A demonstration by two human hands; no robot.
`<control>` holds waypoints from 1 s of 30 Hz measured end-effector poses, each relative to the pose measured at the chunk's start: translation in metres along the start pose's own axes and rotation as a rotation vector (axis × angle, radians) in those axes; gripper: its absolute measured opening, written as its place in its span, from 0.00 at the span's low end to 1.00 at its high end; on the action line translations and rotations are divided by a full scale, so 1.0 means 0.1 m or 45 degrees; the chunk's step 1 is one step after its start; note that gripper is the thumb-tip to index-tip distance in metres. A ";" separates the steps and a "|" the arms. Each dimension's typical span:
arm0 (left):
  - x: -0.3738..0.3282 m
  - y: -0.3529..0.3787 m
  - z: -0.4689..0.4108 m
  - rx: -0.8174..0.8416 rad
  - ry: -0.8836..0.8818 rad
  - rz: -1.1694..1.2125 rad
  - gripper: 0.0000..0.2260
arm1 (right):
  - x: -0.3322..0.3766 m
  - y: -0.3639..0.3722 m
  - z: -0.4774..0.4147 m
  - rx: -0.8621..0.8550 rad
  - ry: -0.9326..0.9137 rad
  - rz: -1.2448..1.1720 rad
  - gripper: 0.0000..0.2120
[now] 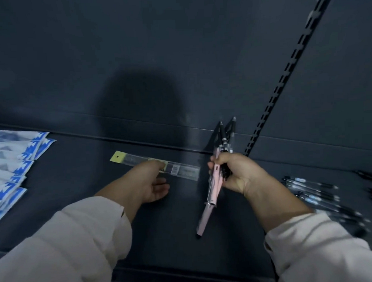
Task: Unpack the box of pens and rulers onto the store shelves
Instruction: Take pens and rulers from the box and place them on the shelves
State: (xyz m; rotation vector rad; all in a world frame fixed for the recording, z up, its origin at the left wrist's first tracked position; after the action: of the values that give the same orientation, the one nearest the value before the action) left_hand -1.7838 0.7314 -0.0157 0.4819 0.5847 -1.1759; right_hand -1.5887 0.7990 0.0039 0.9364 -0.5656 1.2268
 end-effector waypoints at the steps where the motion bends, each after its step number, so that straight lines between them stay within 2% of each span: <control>1: 0.00 0.06 0.03 0.040 0.025 -0.114 0.09 | 0.00 0.00 0.01 0.000 -0.002 -0.026 0.11; 6: 0.12 0.60 0.34 0.443 0.110 -0.586 0.15 | 0.01 0.01 0.10 0.001 -0.050 -0.160 0.10; 9: 0.20 0.84 0.48 0.577 0.139 -0.732 0.18 | 0.02 -0.03 0.18 -0.016 -0.085 -0.283 0.10; 12: 0.21 0.93 0.56 0.589 0.189 -0.739 0.18 | 0.02 -0.08 0.28 -0.025 -0.119 -0.336 0.09; 18: 0.12 1.03 0.57 0.569 0.495 -0.745 0.11 | -0.07 -0.19 0.51 -0.067 -0.115 -0.345 0.05; 22: 0.17 1.12 0.62 0.625 0.496 -0.736 0.08 | -0.08 -0.37 0.64 -0.172 -0.108 -0.462 0.03; 26: 0.20 1.19 0.70 0.633 0.519 -0.748 0.07 | -0.03 -0.54 0.72 -0.217 -0.149 -0.632 0.06; 30: 0.24 1.33 0.87 0.653 0.552 -0.786 0.08 | 0.15 -0.94 0.86 -0.356 -0.259 -0.782 0.09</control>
State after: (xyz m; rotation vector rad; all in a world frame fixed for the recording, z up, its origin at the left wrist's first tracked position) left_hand -1.6365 0.7016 0.0408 1.0600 0.8388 -1.8450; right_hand -1.4852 0.7291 0.0334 0.9073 -0.5373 0.4912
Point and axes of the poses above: each hand's wrist, its own z-axis away from the middle knuckle, its own y-axis out of the palm, x = y × z, the point moved 9 cm from there along -z, towards the middle knuckle, and after that the axes turned 2 degrees about -y, right-handed, at the moved point
